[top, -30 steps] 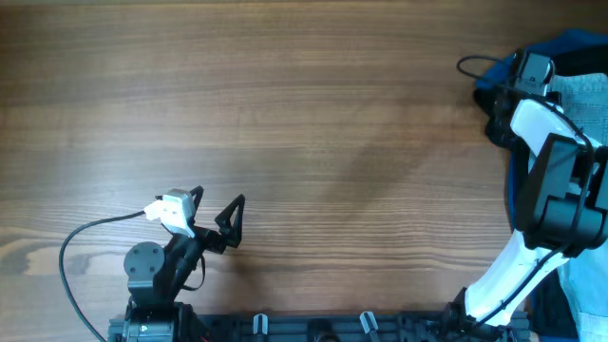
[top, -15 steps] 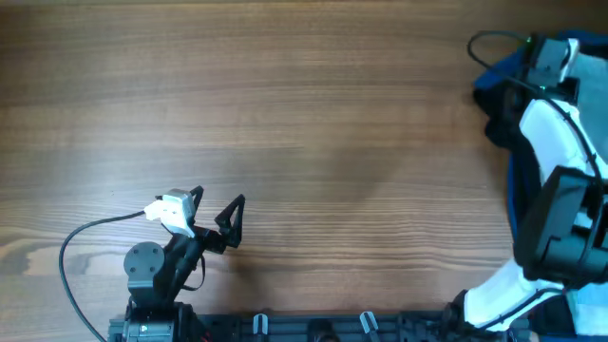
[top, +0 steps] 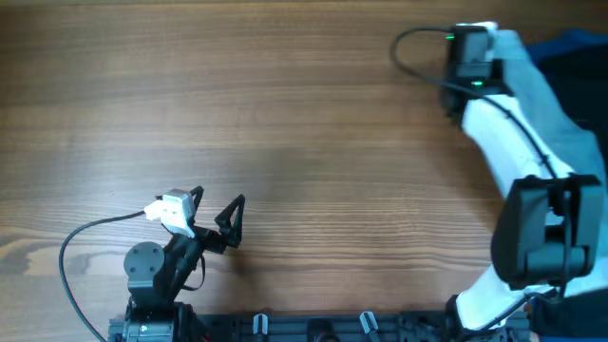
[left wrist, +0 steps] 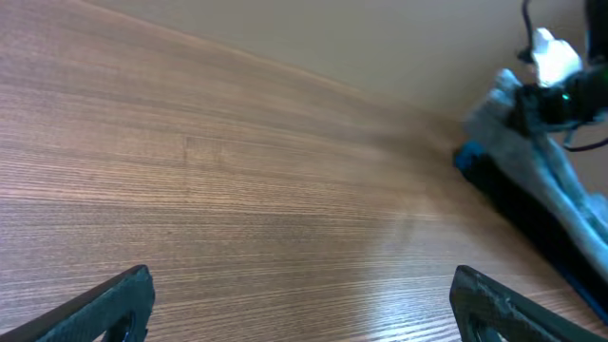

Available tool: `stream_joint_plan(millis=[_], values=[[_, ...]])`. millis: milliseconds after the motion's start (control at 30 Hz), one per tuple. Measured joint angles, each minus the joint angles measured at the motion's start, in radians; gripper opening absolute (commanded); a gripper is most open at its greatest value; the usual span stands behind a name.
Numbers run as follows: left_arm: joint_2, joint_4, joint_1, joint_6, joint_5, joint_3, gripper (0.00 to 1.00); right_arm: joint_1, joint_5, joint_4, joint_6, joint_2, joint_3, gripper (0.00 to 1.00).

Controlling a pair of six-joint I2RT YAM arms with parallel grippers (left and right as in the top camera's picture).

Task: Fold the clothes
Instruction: 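Pull the jeans leftward out of the pile and lay them flat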

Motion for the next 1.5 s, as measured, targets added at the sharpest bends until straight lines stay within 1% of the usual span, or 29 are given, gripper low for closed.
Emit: stream_joint_plan(millis=[200, 233, 267, 333, 433, 633, 667, 700, 733, 767, 867, 900, 967, 1033, 1067, 1100, 1133, 1233, 1300, 1367, 1400, 1433, 1500], values=[[0.0, 0.0, 0.0, 0.0, 0.0, 0.0, 1.0, 0.254, -0.154, 0.0, 0.117, 0.0, 0.0, 0.04], [0.0, 0.0, 0.0, 0.0, 0.0, 0.0, 1.0, 0.294, -0.197, 0.001, 0.187, 0.0, 0.0, 0.04], [0.0, 0.0, 0.0, 0.0, 0.0, 0.0, 1.0, 0.334, -0.251, 0.002, 0.213, 0.0, 0.0, 0.04], [0.0, 0.0, 0.0, 0.0, 0.0, 0.0, 1.0, 0.381, -0.327, 0.023, 0.32, 0.0, 0.0, 0.04], [0.0, 0.0, 0.0, 0.0, 0.0, 0.0, 1.0, 0.457, -0.453, 0.113, 0.46, 0.0, 0.0, 0.04], [0.0, 0.0, 0.0, 0.0, 0.0, 0.0, 1.0, 0.615, -0.597, 0.218, 0.64, 0.022, 0.001, 0.04], [0.0, 0.0, 0.0, 0.0, 0.0, 0.0, 1.0, 0.643, -0.626, 0.238, 0.673, 0.036, 0.001, 0.1], [0.0, 0.0, 0.0, 0.0, 0.0, 0.0, 1.0, 0.66, -0.65, 0.254, 0.692, 0.05, 0.001, 0.24], [0.0, 0.0, 0.0, 0.0, 0.0, 0.0, 1.0, 0.682, -0.675, 0.262, 0.718, 0.066, 0.001, 0.43], [0.0, 0.0, 0.0, 0.0, 0.0, 0.0, 1.0, 0.697, -0.69, 0.267, 0.733, 0.074, 0.001, 0.46], [0.0, 0.0, 0.0, 0.0, 0.0, 0.0, 1.0, 0.734, -0.719, 0.277, 0.758, 0.084, 0.001, 0.47], [0.0, 0.0, 0.0, 0.0, 0.0, 0.0, 1.0, 0.739, -0.728, 0.281, 0.762, 0.084, 0.002, 0.53], [0.0, 0.0, 0.0, 0.0, 0.0, 0.0, 1.0, 0.738, -0.735, 0.288, 0.762, 0.084, 0.002, 0.68], [0.0, 0.0, 0.0, 0.0, 0.0, 0.0, 1.0, 0.731, -0.742, 0.267, 0.735, 0.085, 0.011, 0.74], [0.0, 0.0, 0.0, 0.0, 0.0, 0.0, 1.0, 0.726, -0.742, 0.238, 0.724, 0.084, 0.023, 0.78], [0.0, 0.0, 0.0, 0.0, 0.0, 0.0, 1.0, 0.711, -0.738, 0.164, 0.715, 0.082, 0.045, 0.86], [0.0, 0.0, 0.0, 0.0, 0.0, 0.0, 1.0, 0.69, -0.73, 0.104, 0.704, 0.076, 0.065, 0.91], [0.0, 0.0, 0.0, 0.0, 0.0, 0.0, 1.0, 0.57, -0.702, -0.129, 0.706, -0.007, 0.108, 0.95], [0.0, 0.0, 0.0, 0.0, 0.0, 0.0, 1.0, 0.444, -0.687, -0.286, 0.729, -0.103, 0.128, 0.94], [0.0, 0.0, 0.0, 0.0, 0.0, 0.0, 1.0, 0.324, -0.679, -0.433, 0.744, -0.185, 0.144, 0.91], [0.0, 0.0, 0.0, 0.001, -0.003, 0.0, 1.0, 0.239, -0.674, -0.54, 0.757, -0.238, 0.148, 0.88], [0.0, 0.0, 0.0, 0.006, -0.015, 0.0, 1.0, 0.188, -0.676, -0.605, 0.763, -0.263, 0.151, 0.88], [0.0, -0.001, 0.0, 0.019, -0.042, 0.0, 1.0, 0.109, -0.678, -0.744, 0.773, -0.28, 0.158, 0.9]])
